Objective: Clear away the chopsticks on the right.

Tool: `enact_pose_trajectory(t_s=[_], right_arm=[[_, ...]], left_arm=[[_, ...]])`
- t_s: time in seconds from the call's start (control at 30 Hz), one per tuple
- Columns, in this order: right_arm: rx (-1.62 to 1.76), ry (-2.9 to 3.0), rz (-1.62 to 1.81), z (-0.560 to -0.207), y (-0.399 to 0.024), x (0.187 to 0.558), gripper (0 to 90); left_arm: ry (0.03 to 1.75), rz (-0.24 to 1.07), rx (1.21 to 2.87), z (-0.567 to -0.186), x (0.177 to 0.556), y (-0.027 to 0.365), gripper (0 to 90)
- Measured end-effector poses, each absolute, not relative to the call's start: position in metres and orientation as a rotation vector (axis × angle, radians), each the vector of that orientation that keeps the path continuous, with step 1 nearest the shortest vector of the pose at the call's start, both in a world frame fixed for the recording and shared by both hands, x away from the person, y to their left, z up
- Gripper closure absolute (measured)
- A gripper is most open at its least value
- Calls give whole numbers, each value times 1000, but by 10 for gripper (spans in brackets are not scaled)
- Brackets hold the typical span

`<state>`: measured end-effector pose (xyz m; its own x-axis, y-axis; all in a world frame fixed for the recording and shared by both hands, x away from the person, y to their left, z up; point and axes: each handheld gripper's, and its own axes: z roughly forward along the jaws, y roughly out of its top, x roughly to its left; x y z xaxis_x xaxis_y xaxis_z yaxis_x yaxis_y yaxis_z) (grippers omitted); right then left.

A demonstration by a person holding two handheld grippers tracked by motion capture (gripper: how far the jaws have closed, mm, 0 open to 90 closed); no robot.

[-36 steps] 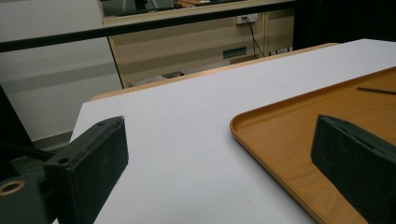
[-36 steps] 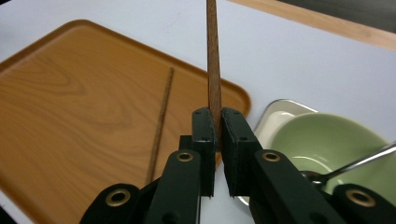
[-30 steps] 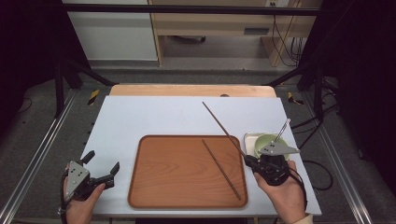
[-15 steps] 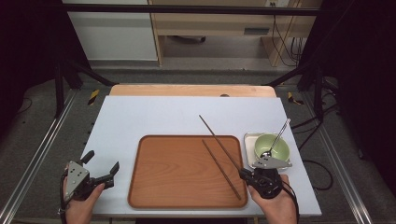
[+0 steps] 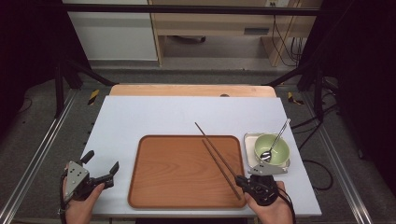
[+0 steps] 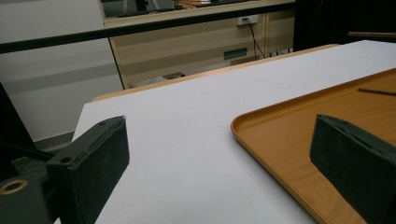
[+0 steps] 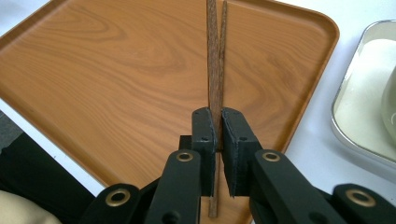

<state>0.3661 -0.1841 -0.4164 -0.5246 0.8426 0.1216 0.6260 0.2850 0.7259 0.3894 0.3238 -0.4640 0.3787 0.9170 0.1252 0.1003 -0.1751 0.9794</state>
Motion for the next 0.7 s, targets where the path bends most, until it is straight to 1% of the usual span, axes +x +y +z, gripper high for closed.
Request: enact_pose_trajectory(t_s=[0.7], right_arm=[[1366,2301,1020,-435,-176,355,844]], left_arm=[[934,961,1575,-464,389,324,47]])
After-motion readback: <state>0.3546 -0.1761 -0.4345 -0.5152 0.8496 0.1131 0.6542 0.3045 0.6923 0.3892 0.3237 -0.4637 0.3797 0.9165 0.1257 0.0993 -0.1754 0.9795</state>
